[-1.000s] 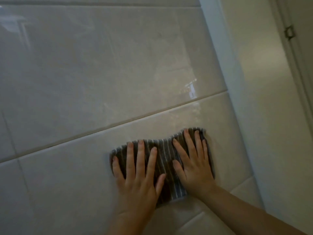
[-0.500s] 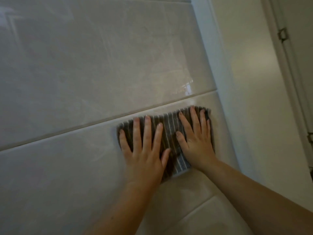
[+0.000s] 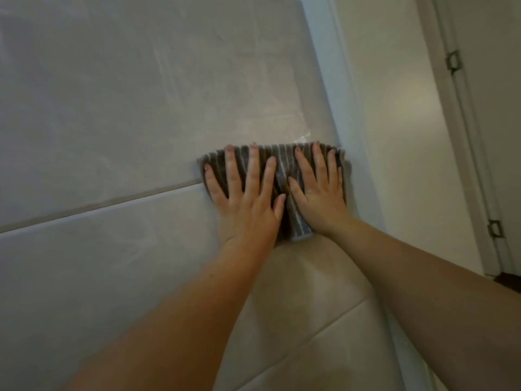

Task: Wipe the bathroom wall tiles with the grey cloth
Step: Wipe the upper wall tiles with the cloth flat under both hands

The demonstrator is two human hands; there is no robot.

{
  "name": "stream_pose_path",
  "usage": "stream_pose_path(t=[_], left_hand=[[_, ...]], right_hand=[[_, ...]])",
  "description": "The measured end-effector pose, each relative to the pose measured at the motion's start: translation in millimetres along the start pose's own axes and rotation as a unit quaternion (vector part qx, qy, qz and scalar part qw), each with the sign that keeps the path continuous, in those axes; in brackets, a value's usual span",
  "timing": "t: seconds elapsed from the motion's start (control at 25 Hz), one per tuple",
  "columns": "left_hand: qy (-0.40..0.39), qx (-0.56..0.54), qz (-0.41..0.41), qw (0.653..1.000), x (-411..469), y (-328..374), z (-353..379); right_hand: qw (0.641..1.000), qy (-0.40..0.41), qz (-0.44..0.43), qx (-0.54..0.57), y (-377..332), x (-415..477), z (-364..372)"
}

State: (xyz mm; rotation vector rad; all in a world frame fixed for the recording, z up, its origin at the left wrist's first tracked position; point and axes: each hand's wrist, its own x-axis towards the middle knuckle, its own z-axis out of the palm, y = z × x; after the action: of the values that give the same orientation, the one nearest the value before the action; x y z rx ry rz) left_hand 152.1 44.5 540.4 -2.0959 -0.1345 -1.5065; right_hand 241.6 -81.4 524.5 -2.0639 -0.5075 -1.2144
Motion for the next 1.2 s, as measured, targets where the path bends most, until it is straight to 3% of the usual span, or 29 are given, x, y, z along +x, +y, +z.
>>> stream_pose_path(t=[0.2, 0.4, 0.6, 1.2], left_hand=[[0.006, -0.006, 0.044, 0.999, -35.8, 31.2, 18.6], [0.000, -0.010, 0.100, 0.995, -81.5, 16.4, 22.7], [-0.007, -0.008, 0.101, 0.995, -113.2, -30.9, 12.1], [-0.013, 0.052, 0.034, 0.998, -248.2, -241.3, -41.0]], right_hand=[[0.999, 0.007, 0.025, 0.021, 34.2, -39.0, 15.2], [0.998, 0.034, 0.050, 0.008, 36.8, -101.1, 45.9], [0.998, 0.050, 0.046, 0.014, -14.4, -131.7, 60.3], [0.993, 0.053, -0.107, -0.012, -225.3, -209.9, 88.8]])
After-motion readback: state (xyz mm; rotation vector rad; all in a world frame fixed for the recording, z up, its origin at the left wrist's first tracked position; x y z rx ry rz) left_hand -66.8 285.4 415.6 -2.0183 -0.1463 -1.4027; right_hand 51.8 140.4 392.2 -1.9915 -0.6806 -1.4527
